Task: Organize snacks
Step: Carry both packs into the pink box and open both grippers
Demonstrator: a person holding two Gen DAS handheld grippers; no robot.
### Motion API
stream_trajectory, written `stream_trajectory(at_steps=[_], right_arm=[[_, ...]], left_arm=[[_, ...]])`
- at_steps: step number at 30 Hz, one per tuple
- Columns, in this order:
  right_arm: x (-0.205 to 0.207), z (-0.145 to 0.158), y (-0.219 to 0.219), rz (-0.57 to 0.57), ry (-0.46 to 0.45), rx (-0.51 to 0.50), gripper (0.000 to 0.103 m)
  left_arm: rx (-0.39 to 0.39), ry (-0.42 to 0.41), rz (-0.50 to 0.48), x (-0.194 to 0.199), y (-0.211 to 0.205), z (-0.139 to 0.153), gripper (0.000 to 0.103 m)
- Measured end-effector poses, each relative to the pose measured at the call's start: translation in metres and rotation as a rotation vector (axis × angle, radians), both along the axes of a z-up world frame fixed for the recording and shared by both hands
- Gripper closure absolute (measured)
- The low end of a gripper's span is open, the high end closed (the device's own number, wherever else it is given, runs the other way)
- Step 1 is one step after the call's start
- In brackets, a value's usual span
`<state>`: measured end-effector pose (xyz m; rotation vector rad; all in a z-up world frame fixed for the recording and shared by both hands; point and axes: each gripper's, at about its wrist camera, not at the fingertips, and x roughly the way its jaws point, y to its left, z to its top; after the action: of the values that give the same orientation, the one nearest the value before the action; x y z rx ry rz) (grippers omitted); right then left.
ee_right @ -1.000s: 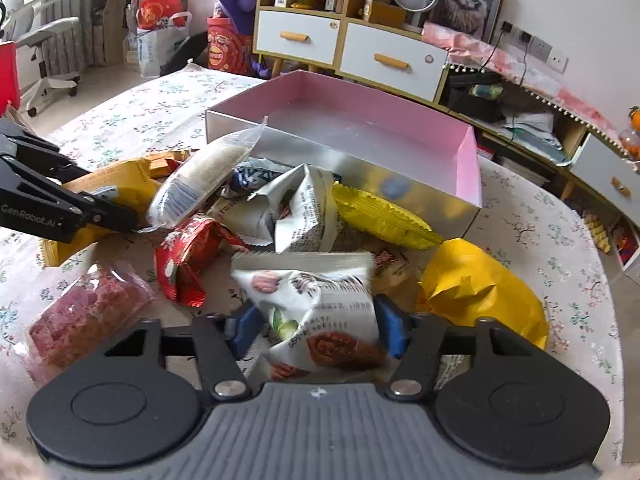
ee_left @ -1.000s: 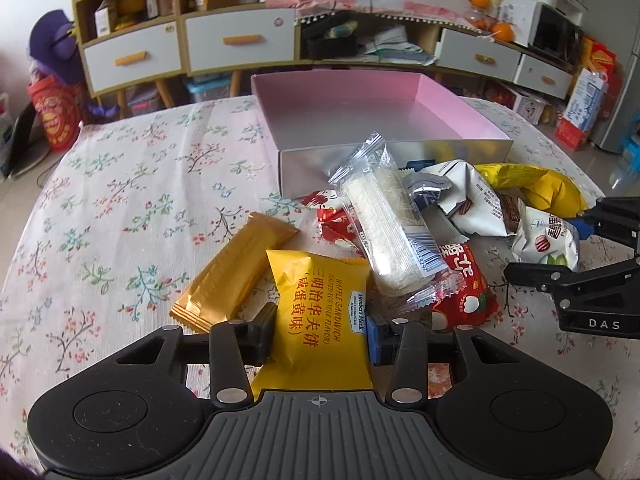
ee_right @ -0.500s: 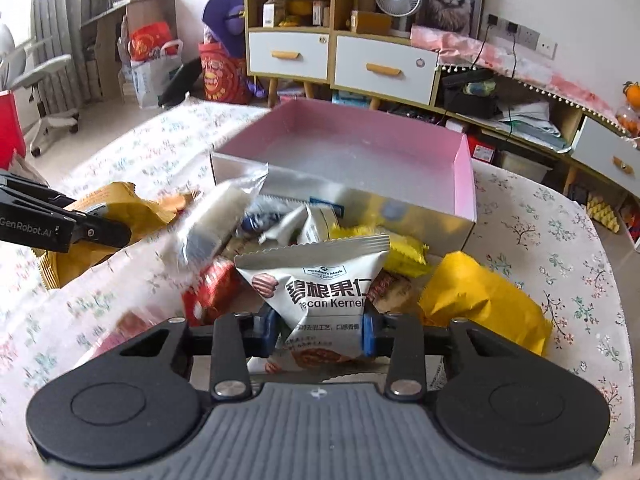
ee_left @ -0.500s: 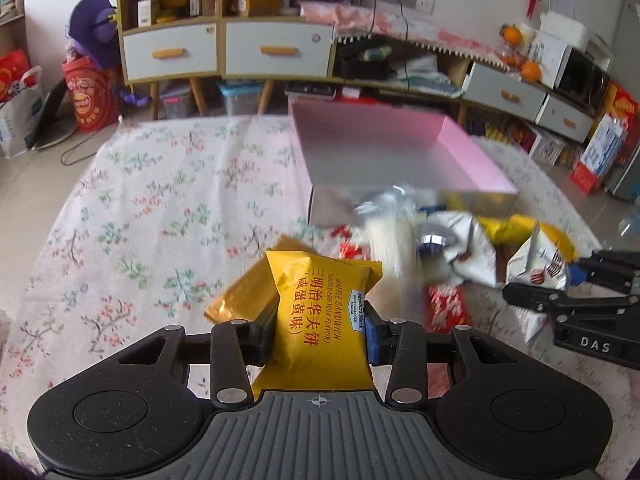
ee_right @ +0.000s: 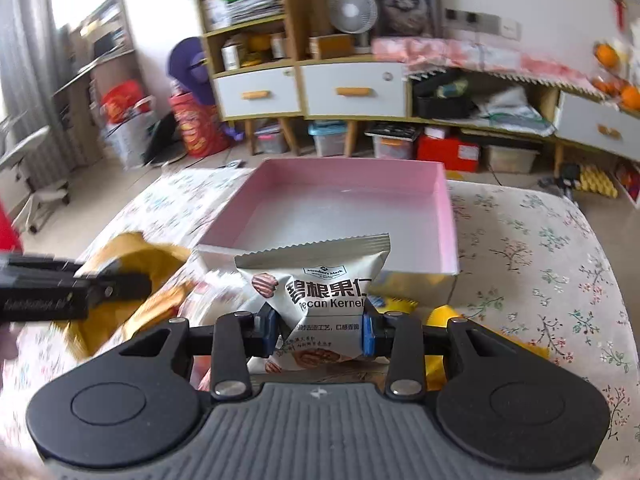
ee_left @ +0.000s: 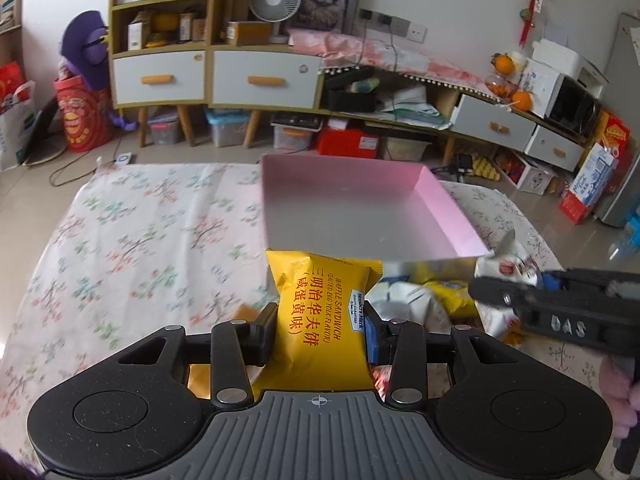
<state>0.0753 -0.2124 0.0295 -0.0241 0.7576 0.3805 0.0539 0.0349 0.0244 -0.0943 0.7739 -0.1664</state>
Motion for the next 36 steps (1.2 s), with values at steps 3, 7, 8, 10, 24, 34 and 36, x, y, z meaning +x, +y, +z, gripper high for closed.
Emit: stream_trajectory(at_steps=[3,7,8,10,24,34,36], right_arm=[[0.019,0.001,-0.007,-0.044,0.002,0.015,0.068],[0.039,0.002,-0.014,-0.078,0.015,0.080,0.068],[0.047,0.003,-0.014,-0.088,0.015,0.090,0.068],[0.055,0.002,-0.015,-0.103,0.015,0.102,0.068],[0.093,-0.029,-0.008,-0.140,0.042,0.075,0.068],[0.097,-0.030,-0.007,-0.138,0.053,0.058,0.067],[0.099,-0.029,-0.008,-0.134,0.062,0.060,0.064]], left_arm=[[0.015,-0.014,-0.014,0.015,-0.008,0.002,0.064],[-0.026,-0.011,-0.006,0.041,-0.010,-0.002,0.064],[-0.026,-0.009,-0.001,0.048,-0.011,-0.004,0.064],[-0.015,-0.015,0.008,0.060,-0.013,-0.007,0.064],[0.033,-0.083,0.017,0.119,-0.020,-0.048,0.064],[0.024,-0.064,0.002,0.130,-0.024,-0.061,0.061],[0.037,-0.061,0.001,0.129,-0.025,-0.062,0.042]])
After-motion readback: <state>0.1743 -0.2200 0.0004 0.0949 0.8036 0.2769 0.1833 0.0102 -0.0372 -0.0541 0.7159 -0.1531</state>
